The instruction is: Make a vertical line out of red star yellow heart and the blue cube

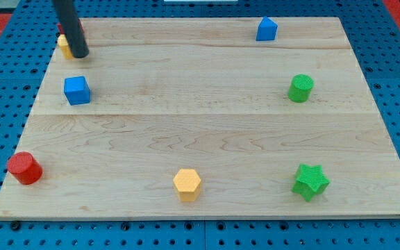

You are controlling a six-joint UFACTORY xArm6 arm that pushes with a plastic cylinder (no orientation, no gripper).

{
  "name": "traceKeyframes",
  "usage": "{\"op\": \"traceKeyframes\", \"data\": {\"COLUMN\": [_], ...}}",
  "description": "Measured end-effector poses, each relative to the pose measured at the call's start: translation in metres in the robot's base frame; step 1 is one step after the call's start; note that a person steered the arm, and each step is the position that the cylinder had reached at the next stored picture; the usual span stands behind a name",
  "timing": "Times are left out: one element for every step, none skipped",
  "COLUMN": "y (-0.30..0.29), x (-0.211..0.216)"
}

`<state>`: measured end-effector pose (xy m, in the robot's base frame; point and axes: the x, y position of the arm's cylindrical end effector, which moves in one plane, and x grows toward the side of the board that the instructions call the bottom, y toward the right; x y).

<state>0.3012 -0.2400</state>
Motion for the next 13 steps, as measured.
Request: {"op": "traceKeyframes", "data": {"y": [-0.001,0.102,0.143,0.077,0.021,-0.015,0.001,-0.043,-0.054,-0.043,-0.037,-0.037,-0.019], "x": [0.003,0.022,0.083,0.118,0.096,0.093,0.124,0.142,0.103,0.1,0.083,0.07,0.074]}}
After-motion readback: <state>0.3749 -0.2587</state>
